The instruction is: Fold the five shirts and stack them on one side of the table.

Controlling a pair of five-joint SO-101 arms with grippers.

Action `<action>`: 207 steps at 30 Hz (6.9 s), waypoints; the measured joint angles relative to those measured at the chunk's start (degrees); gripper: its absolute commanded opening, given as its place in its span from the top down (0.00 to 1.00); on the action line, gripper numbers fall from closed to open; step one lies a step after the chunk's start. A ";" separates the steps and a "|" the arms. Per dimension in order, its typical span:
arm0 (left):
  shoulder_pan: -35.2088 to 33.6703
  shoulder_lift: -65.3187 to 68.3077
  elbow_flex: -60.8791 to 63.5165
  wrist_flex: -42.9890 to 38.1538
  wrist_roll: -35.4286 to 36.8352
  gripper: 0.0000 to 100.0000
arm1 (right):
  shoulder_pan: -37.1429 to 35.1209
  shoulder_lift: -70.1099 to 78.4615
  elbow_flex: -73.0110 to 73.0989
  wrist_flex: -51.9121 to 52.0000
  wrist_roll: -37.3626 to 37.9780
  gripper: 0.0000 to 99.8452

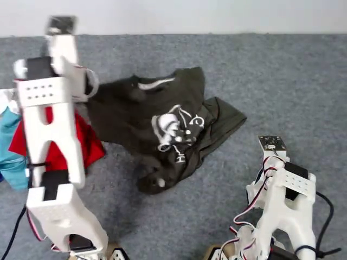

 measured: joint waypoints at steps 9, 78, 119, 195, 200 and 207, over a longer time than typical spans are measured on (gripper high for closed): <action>-3.25 0.53 -7.91 0.26 0.00 0.99 | -13.27 0.00 0.00 0.00 -0.18 0.82; 2.11 0.62 -3.43 -11.69 0.00 0.99 | -85.80 61.10 -89.05 22.15 -8.26 0.82; 2.11 0.62 -3.43 -10.29 0.00 0.99 | -71.74 72.70 -91.34 24.53 -2.99 0.99; 13.89 12.92 -46.51 -35.52 -6.68 0.99 | -18.20 42.46 -129.14 -4.22 -0.70 0.99; 13.63 12.75 -46.51 -33.14 -6.86 0.99 | -17.32 44.04 -129.14 -0.88 -0.70 0.99; 13.89 10.90 -46.51 -19.08 -7.03 0.99 | -16.97 44.57 -129.14 14.42 2.37 0.99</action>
